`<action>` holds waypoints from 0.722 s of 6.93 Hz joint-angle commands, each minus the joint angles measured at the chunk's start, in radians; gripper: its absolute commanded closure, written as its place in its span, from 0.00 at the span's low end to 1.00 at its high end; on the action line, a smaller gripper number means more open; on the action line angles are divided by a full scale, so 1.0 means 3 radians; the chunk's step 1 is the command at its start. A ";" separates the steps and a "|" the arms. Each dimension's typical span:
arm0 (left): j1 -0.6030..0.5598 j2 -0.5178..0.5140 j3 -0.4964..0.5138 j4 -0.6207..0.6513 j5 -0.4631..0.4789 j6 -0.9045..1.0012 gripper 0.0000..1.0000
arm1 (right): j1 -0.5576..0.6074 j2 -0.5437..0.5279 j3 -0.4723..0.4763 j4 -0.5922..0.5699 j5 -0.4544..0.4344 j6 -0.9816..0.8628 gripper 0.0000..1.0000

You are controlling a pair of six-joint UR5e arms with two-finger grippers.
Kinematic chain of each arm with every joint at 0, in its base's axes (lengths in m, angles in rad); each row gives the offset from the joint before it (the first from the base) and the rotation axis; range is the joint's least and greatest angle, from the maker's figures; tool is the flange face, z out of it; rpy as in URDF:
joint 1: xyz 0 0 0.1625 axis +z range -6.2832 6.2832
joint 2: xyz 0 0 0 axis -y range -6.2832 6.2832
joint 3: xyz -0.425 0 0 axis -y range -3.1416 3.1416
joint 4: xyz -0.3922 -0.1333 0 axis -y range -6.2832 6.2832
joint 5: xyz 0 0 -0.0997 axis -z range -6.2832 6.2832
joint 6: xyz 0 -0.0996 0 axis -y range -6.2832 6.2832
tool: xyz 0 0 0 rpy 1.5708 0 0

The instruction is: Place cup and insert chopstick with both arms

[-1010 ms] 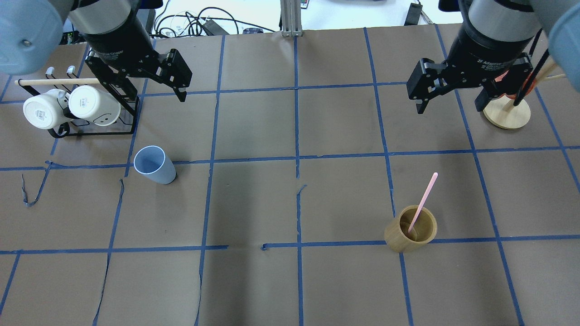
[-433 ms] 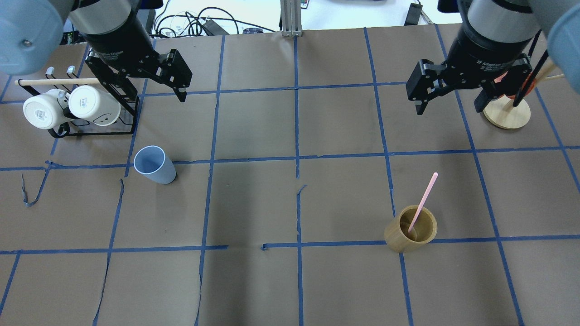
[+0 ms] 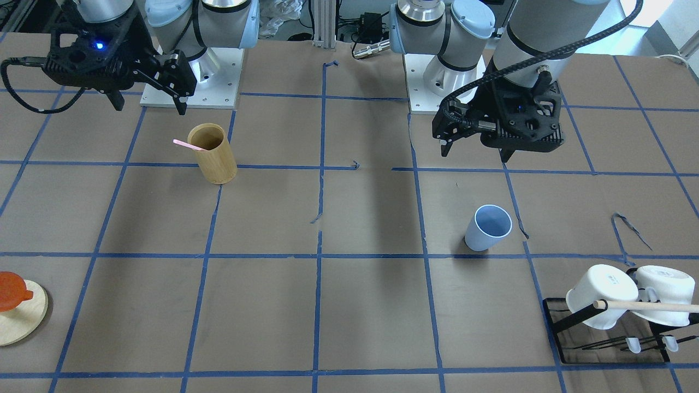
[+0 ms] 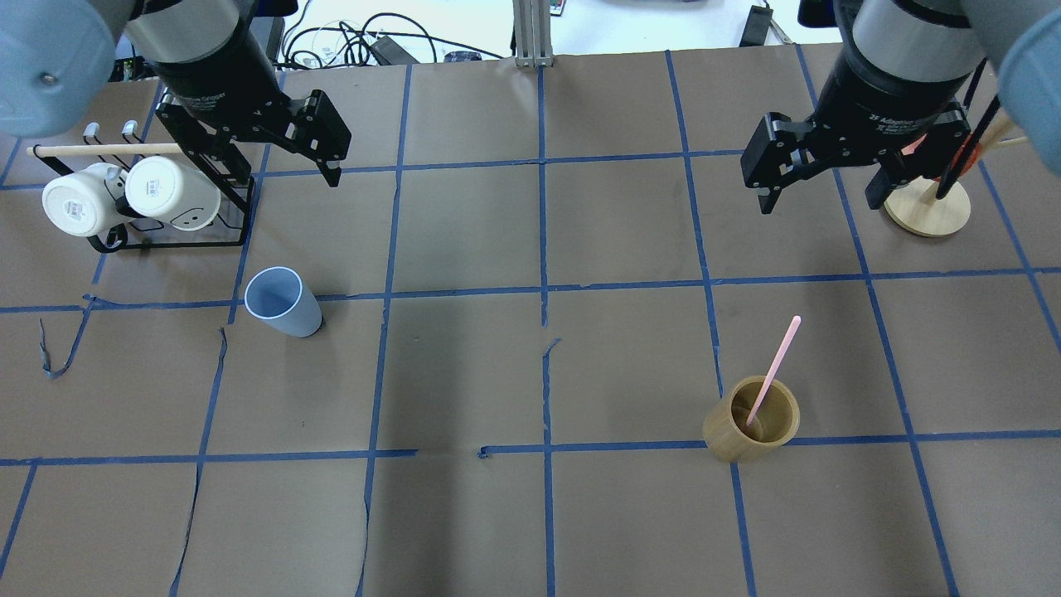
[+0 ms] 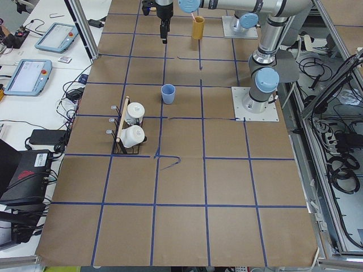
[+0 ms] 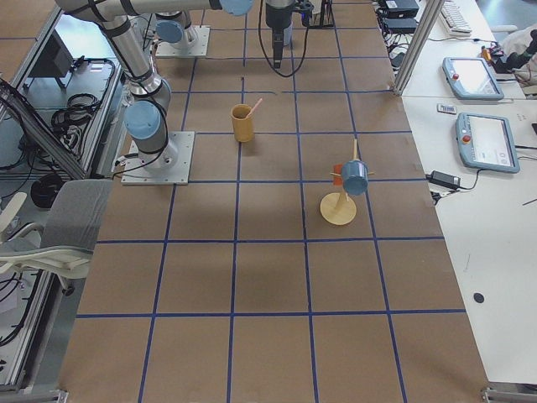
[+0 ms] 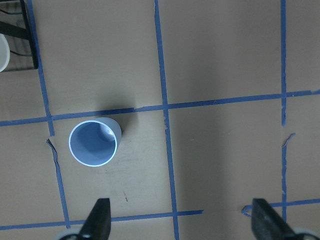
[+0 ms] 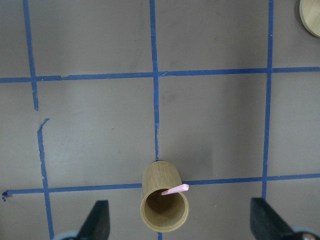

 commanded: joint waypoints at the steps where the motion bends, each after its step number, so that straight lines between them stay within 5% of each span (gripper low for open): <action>1: 0.0046 -0.0065 -0.0040 0.0115 -0.0052 0.0029 0.00 | 0.0006 -0.0017 0.0035 0.0007 0.0011 0.0004 0.00; 3: 0.0072 -0.0071 -0.0325 0.0427 -0.0017 0.0050 0.00 | 0.0027 -0.0017 0.0035 0.0088 0.0316 0.0030 0.00; 5: 0.0225 -0.0040 -0.0306 0.0469 -0.0047 0.0045 0.00 | 0.0022 0.0024 0.0086 0.0124 0.0277 0.0035 0.00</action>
